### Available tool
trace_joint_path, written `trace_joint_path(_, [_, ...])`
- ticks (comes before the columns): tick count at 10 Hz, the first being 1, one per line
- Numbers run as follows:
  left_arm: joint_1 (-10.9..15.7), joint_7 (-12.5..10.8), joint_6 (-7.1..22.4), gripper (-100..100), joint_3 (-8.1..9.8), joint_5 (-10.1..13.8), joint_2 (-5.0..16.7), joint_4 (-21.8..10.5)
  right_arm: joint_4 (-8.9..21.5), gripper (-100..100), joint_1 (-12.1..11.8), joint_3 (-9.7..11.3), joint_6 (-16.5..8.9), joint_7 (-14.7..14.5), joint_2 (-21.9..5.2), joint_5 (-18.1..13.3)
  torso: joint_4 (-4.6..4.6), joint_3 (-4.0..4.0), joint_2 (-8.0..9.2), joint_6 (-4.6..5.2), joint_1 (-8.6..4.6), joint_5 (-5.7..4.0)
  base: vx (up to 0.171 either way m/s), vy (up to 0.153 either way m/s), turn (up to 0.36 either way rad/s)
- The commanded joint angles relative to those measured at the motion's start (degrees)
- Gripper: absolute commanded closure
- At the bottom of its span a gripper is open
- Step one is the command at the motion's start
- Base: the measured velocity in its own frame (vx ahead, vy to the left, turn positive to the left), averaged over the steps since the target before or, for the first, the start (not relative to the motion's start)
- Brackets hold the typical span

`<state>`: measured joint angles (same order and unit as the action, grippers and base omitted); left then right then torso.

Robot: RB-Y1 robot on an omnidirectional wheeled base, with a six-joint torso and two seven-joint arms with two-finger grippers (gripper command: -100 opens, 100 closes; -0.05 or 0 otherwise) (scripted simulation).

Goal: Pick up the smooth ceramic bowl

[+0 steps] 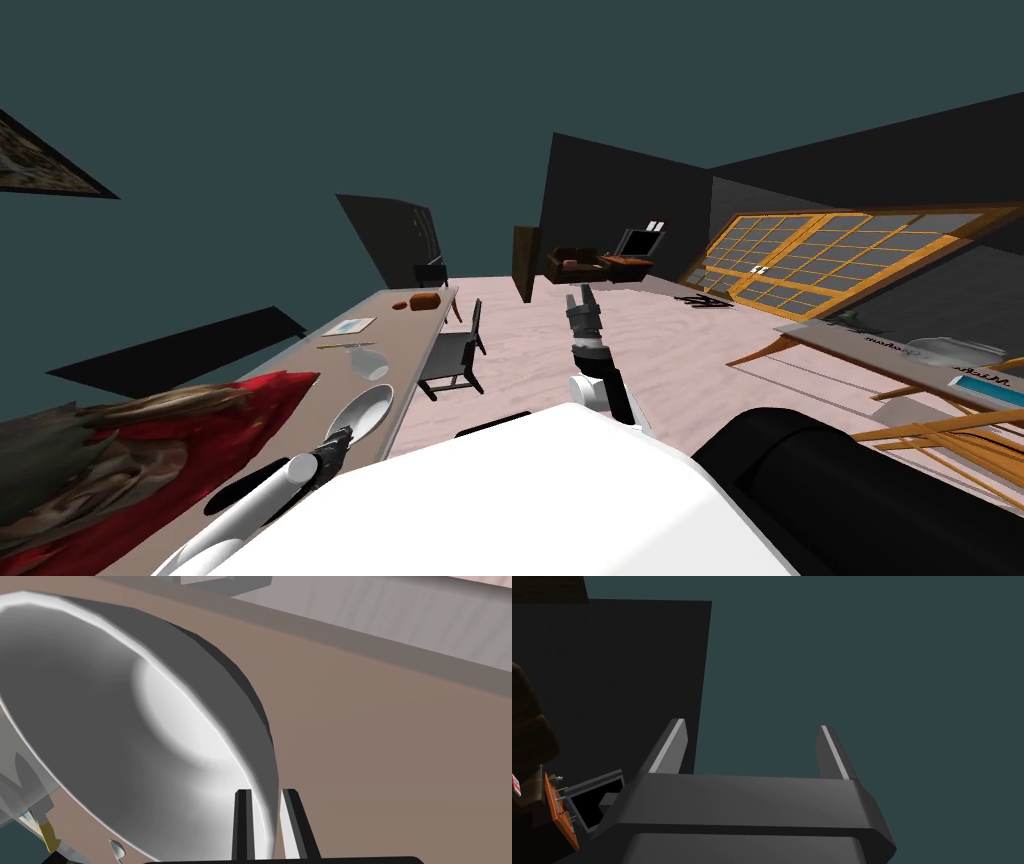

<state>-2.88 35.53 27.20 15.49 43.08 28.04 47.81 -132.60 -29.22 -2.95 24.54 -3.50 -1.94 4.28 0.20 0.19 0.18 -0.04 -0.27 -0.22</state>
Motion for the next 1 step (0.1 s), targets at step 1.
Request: trace_joint_path(1, [0.00, 0.00, 0.00, 0, 0.00, 0.00, 0.00, 0.00, 0.00, 0, 0.00, 0.00, 0.00, 0.00, 0.00, 0.00, 0.00, 0.00, 0.00, 0.00, 0.00, 0.00, 0.000, 0.000, 0.000])
